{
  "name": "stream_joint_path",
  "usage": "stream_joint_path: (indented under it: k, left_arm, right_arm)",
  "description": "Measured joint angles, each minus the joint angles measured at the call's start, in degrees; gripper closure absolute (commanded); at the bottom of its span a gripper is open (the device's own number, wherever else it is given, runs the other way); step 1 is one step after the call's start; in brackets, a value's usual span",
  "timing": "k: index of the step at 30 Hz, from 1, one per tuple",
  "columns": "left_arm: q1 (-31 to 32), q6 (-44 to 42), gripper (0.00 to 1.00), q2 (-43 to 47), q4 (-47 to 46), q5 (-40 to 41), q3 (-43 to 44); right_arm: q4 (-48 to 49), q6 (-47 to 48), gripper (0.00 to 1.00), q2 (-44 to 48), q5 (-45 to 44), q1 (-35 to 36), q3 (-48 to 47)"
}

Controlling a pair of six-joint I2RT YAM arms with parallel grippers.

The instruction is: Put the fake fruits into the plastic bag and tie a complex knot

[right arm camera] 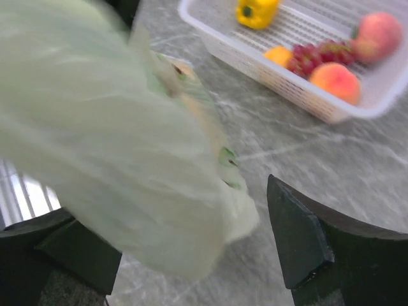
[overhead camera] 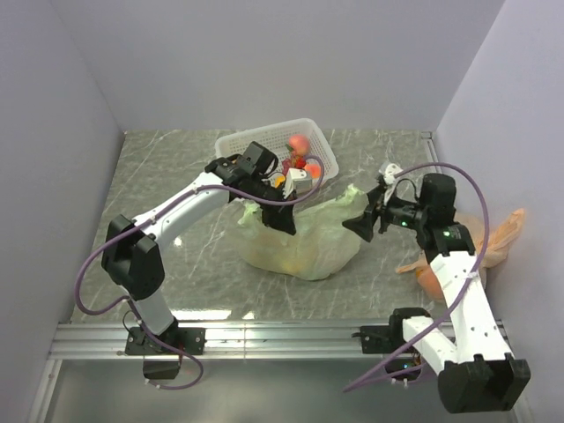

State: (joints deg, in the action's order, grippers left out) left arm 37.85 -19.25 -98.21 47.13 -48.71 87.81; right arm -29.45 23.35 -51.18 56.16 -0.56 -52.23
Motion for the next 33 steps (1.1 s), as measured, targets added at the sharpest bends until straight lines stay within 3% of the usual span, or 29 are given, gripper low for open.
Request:
stream_joint_path:
  k: [3, 4, 5, 6, 7, 18, 19, 20, 21, 22, 24, 33]
  left_arm:
    - [0.0, 0.0, 1.0, -0.1, 0.1, -0.1, -0.1]
    - [0.0, 0.1, 0.99, -0.1, -0.2, -0.1, -0.2]
    - [0.0, 0.4, 1.0, -0.1, -1.0, 0.0, -0.5]
    - [0.0, 0.9, 1.0, 0.1, -2.2, 0.3, -1.2]
    - [0.0, 1.6, 1.0, 0.5, -3.6, 1.1, -2.6]
    - [2.5, 13.1, 1.0, 14.4, -26.1, 15.0, -24.0]
    - [2.9, 13.8, 1.0, 14.4, -26.8, 15.4, -24.4]
    - [3.1, 14.5, 1.0, 14.2, -26.9, 15.2, -24.5]
    - [3.2, 15.2, 1.0, 13.8, -27.0, 14.9, -24.5]
    - [3.1, 15.9, 1.0, 13.4, -27.3, 14.4, -24.4]
    - [2.4, 18.3, 1.0, 12.1, -27.3, 12.6, -24.0]
    - [-0.2, 24.7, 1.0, 9.3, -28.7, 4.3, -21.2]
  right_arm:
    - [5.3, -2.1, 0.4, -0.4, -0.2, 4.9, 2.1]
    - [7.2, -3.3, 0.78, -0.3, -0.2, 6.4, 2.8]
    - [8.7, -4.6, 0.92, -0.4, -0.2, 7.5, 3.3]
    - [10.4, -6.9, 1.0, -0.5, -0.7, 8.1, 3.9]
    - [12.1, -9.4, 1.0, -0.8, -1.5, 8.2, 4.4]
    - [16.5, -44.5, 1.0, -10.4, -15.1, 8.5, 5.0]
    - [16.6, -46.1, 0.95, -11.3, -15.1, 8.5, 5.0]
    - [16.9, -47.6, 0.81, -12.2, -14.8, 8.5, 5.0]
    - [17.0, -48.7, 0.51, -12.7, -14.3, 8.4, 5.0]
    - [17.2, -49.4, 0.4, -12.8, -13.5, 8.4, 5.0]
    - [18.4, -48.7, 0.25, -11.8, -11.5, 8.2, 5.6]
    - [26.7, -43.1, 0.16, -0.4, -6.2, 8.6, 14.8]
